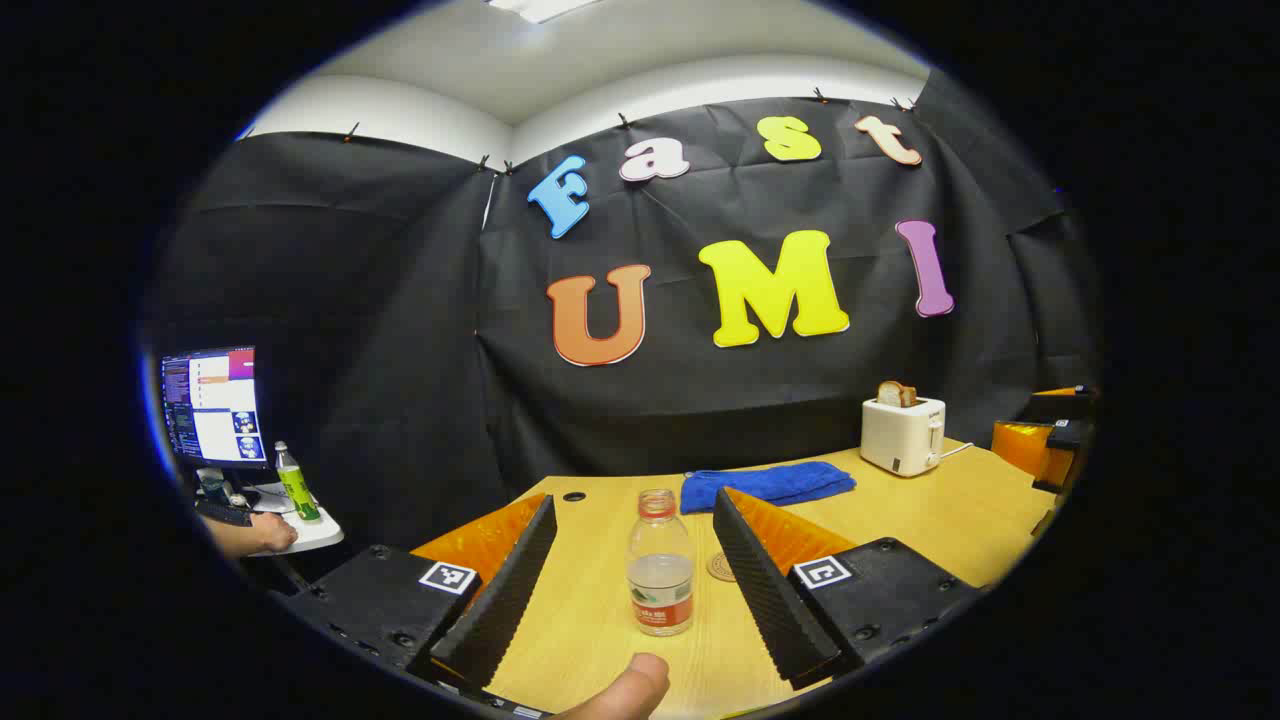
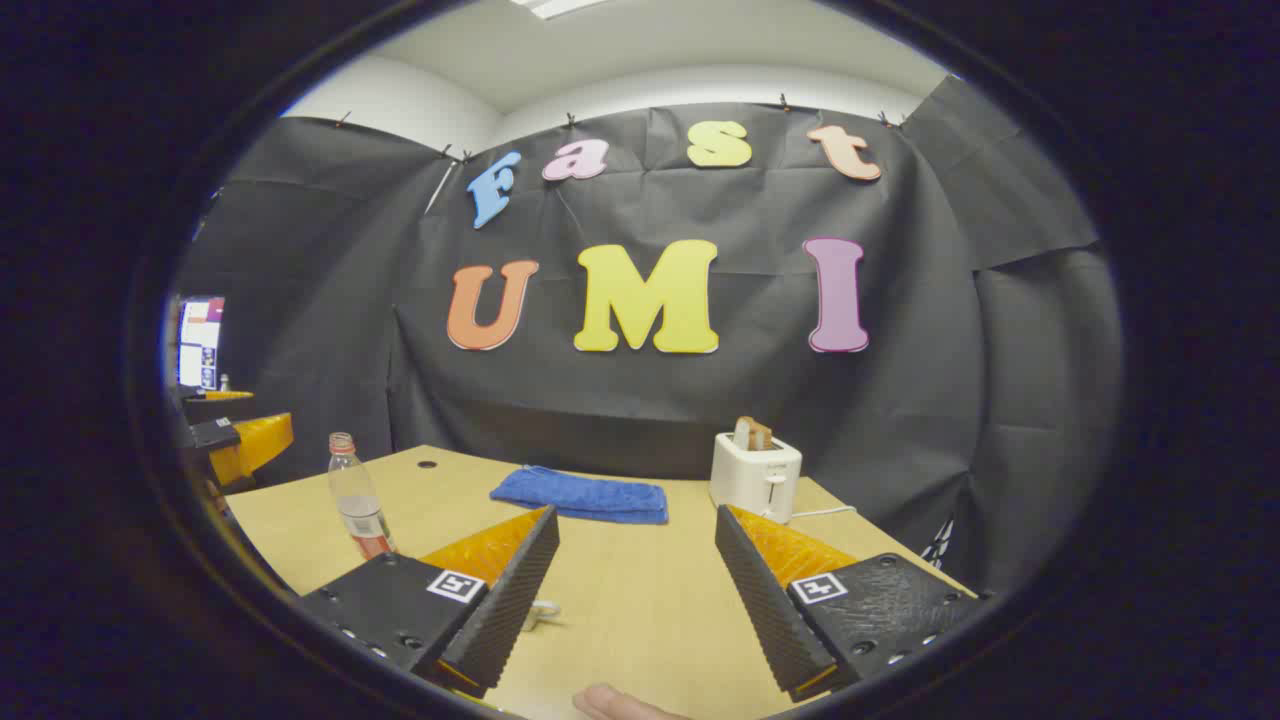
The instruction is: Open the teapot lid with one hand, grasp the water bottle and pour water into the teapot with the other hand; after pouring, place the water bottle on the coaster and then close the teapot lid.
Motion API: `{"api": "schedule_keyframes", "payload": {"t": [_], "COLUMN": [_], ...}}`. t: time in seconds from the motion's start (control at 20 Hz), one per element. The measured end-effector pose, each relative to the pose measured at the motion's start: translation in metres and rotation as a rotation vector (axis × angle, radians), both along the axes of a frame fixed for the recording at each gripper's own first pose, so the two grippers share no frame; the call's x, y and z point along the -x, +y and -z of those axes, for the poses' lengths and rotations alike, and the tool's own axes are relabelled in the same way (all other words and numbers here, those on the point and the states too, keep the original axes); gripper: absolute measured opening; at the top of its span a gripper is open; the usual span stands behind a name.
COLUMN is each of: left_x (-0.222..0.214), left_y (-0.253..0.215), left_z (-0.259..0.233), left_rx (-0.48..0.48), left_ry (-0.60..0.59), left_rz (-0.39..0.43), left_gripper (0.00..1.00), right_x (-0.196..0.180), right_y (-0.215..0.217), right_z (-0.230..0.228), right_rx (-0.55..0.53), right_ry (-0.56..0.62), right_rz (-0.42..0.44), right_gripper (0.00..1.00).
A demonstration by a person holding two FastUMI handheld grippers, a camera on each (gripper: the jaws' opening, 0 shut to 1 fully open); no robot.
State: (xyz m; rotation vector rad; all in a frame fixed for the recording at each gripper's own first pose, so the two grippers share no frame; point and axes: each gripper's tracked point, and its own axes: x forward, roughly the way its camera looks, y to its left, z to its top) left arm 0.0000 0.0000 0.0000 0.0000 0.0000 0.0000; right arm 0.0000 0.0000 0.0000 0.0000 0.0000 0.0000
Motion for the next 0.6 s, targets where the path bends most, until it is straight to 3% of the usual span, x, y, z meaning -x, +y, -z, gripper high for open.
{"api": "schedule_keyframes", "payload": {"t": [0.15, 0.25, 0.45, 0.5, 0.6], "left_x": [-0.01, -0.011, -0.008, -0.008, -0.008], "left_y": [0.014, 0.016, 0.009, 0.004, -0.004], "left_z": [0.013, 0.017, 0.017, 0.017, 0.018], "left_rx": [0.053, 0.051, 0.03, 0.022, 0.009], "left_ry": [0.056, 0.076, 0.068, 0.07, 0.073], "left_rz": [-0.004, -0.026, 0.009, 0.016, 0.036], "left_gripper": [0.99, 0.99, 0.99, 0.94, 0.99], "right_x": [-0.006, -0.007, -0.008, -0.009, -0.01], "right_y": [-0.006, -0.009, -0.021, -0.021, -0.023], "right_z": [0.009, 0.009, 0.01, 0.011, 0.013], "right_rx": [0.013, 0.003, 0.018, 0.023, 0.024], "right_ry": [0.02, 0.027, 0.026, 0.027, 0.032], "right_rz": [0.017, 0.019, 0.052, 0.054, 0.064], "right_gripper": [0.95, 0.95, 0.97, 0.97, 0.95]}}
